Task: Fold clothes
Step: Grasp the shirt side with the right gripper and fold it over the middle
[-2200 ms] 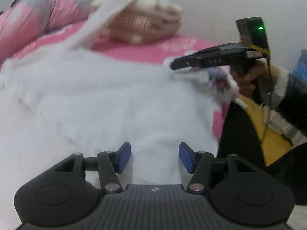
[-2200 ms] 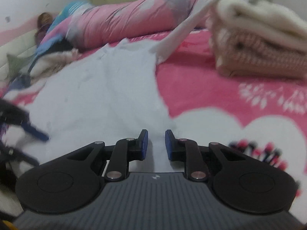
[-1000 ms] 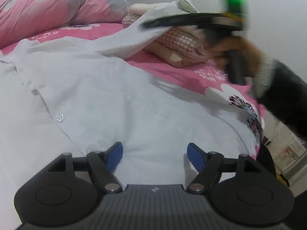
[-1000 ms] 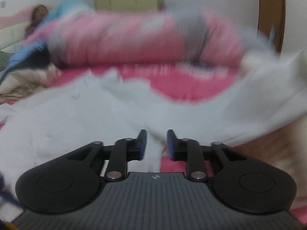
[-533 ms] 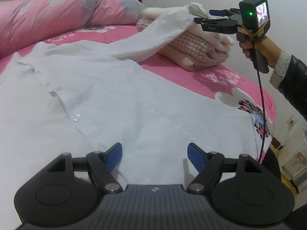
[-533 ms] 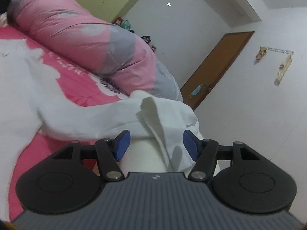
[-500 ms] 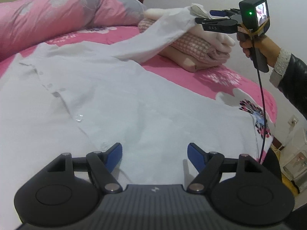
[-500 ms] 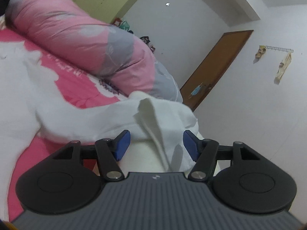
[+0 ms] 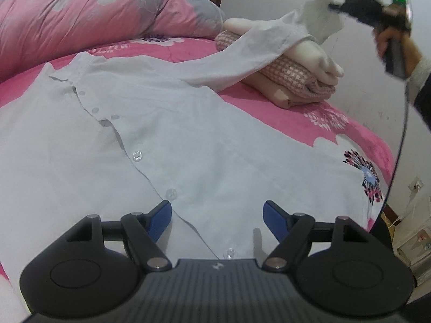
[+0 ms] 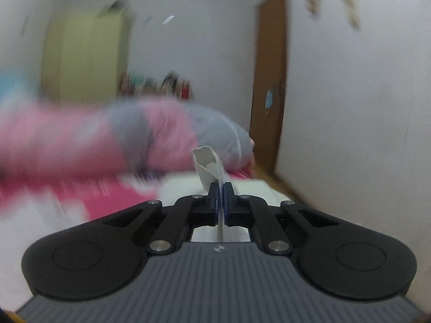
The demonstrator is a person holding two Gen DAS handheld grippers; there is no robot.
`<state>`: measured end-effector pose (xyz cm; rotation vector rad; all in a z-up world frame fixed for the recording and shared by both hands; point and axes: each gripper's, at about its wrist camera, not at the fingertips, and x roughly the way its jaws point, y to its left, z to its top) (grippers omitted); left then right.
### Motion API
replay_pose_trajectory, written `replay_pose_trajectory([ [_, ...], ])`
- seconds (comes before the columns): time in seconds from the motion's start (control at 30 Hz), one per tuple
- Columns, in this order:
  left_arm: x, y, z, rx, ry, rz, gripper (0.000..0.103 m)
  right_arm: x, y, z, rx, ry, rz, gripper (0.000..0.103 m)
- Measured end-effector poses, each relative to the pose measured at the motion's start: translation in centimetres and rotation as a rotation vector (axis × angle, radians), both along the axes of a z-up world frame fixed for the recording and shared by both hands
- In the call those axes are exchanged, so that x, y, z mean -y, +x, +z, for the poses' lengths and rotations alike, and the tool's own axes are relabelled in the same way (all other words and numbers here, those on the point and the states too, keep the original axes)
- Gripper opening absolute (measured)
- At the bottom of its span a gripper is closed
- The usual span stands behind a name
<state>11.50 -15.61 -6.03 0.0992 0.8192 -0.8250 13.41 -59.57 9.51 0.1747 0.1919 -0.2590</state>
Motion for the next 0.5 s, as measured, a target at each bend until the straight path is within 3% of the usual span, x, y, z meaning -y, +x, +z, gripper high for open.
replay_pose_trajectory([
  [0.13,-0.3,0.2,-0.4,-0.020,-0.019,-0.006,0.076,3.3,-1.1,4.6,0.081,0.242,0.072,0.000],
  [0.23,-0.5,0.5,-0.8,-0.041,-0.038,-0.003,0.076,3.4,-0.9,7.6,0.081,0.310,0.111,0.000],
  [0.5,-2.1,1.0,-1.2,-0.078,-0.101,0.032,0.076,-6.4,1.7,12.4,0.034,0.183,0.283,0.000],
])
